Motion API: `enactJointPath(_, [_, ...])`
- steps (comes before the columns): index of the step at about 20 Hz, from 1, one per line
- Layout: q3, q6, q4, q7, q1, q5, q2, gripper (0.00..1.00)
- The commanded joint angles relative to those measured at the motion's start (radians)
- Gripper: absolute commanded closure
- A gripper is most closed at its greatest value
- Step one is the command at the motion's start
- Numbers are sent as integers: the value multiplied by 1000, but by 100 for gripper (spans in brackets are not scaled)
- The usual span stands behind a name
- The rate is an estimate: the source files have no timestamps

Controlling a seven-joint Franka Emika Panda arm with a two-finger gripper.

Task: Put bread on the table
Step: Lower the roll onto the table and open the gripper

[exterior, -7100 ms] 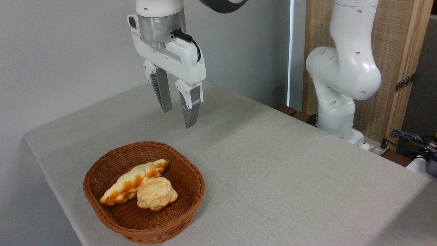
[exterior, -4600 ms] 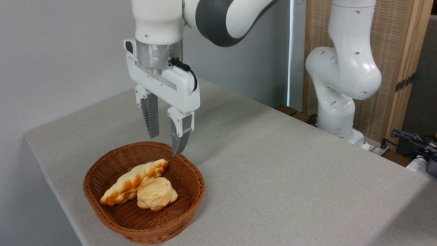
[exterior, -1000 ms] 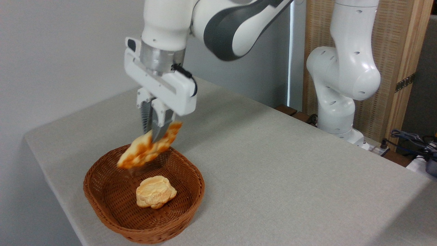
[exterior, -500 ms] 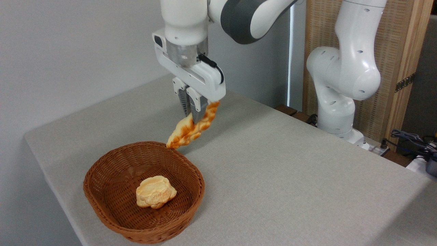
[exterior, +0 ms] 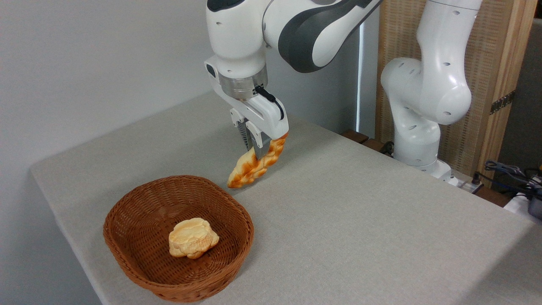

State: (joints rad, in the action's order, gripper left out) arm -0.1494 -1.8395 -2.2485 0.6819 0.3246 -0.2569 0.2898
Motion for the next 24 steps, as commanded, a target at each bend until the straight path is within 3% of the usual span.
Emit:
enactJointPath(1, [-7, -1, -6, 21, 8, -4, 3, 0])
enactJointPath(14, [-9, -30, 21, 34, 7, 4, 5, 0])
enactJointPath(18, [-16, -138, 82, 22, -2, 80, 5, 0])
enactJointPath(20, [-21, -145, 124, 30, -19, 84, -3, 0])
enactJointPath(23, [-21, -145, 174, 31, -68, 160, -20, 0])
enactJointPath(24, [-21, -145, 184, 31, -70, 165, -30, 0])
